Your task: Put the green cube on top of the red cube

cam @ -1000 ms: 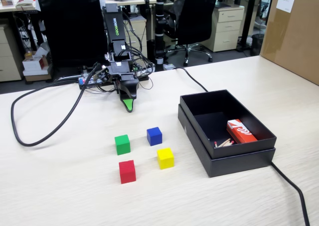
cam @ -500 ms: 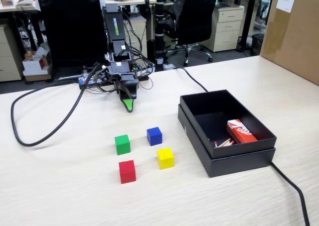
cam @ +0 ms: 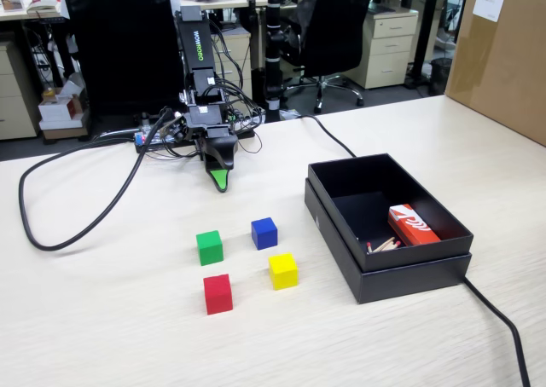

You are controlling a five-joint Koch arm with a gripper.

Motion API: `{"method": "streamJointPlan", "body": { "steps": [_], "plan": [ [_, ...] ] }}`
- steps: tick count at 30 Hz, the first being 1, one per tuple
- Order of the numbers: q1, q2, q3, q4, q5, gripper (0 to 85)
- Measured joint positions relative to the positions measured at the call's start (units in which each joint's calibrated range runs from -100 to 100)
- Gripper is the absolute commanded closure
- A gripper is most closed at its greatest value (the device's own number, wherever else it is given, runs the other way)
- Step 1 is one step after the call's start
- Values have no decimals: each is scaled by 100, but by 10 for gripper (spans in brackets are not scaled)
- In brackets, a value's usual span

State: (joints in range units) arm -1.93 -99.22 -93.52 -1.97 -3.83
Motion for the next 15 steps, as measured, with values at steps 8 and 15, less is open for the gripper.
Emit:
{"method": "streamJointPlan", "body": {
  "steps": [8,15],
  "plan": [
    [0,0,0,0,0,371],
    [0,0,0,0,0,371]
  ]
}}
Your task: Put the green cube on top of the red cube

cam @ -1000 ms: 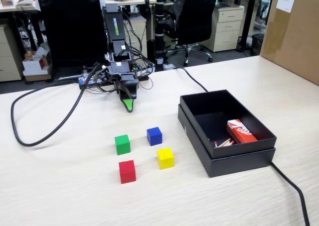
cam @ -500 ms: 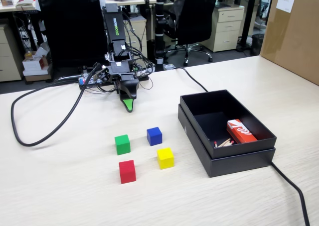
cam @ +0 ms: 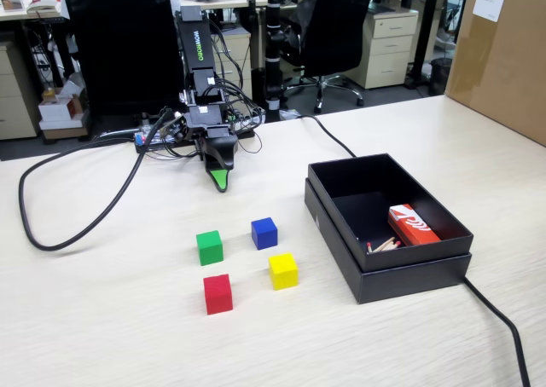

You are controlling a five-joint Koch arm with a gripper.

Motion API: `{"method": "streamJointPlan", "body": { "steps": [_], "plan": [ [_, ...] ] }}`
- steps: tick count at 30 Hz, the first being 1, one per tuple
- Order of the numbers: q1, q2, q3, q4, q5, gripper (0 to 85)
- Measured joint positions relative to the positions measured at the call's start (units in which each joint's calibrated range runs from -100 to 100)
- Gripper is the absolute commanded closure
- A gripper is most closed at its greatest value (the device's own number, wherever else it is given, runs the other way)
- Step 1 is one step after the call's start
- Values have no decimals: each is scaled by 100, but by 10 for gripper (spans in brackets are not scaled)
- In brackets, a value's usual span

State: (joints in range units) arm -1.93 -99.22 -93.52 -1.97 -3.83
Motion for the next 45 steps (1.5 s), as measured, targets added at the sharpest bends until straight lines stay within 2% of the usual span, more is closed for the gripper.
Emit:
{"method": "streamJointPlan", "body": {
  "steps": [8,18,27,33,39,45],
  "plan": [
    [-20,39,292,-302,-5,375],
    [-98,945,2209,-2772,29,378],
    [-225,2744,5258,-4863,122,380],
    [-352,4557,6892,-5219,59,380],
    [-474,6421,7942,-5335,-210,379],
    [-513,7534,8754,-5335,-259,379]
  ]
}}
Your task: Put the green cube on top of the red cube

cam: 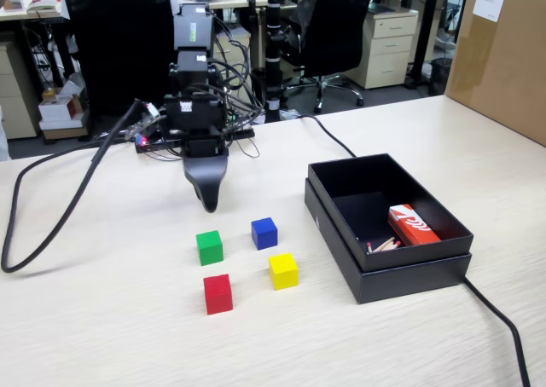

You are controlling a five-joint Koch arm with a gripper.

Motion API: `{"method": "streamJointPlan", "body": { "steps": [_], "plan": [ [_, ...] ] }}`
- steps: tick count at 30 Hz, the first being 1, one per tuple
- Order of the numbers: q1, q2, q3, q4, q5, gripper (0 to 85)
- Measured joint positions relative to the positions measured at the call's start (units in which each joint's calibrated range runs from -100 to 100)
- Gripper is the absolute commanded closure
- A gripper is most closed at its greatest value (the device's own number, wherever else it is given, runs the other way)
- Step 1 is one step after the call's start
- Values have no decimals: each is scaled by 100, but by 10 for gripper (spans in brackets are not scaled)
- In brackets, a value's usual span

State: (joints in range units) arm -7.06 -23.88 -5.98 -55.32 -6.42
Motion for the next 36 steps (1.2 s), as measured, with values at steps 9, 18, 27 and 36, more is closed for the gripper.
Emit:
{"method": "streamJointPlan", "body": {
  "steps": [9,18,27,36],
  "plan": [
    [5,1605,858,-8,-20,379],
    [29,2718,1378,0,-24,379],
    [5,3094,1689,0,-54,434],
    [-5,3236,1780,-93,-63,689]
  ]
}}
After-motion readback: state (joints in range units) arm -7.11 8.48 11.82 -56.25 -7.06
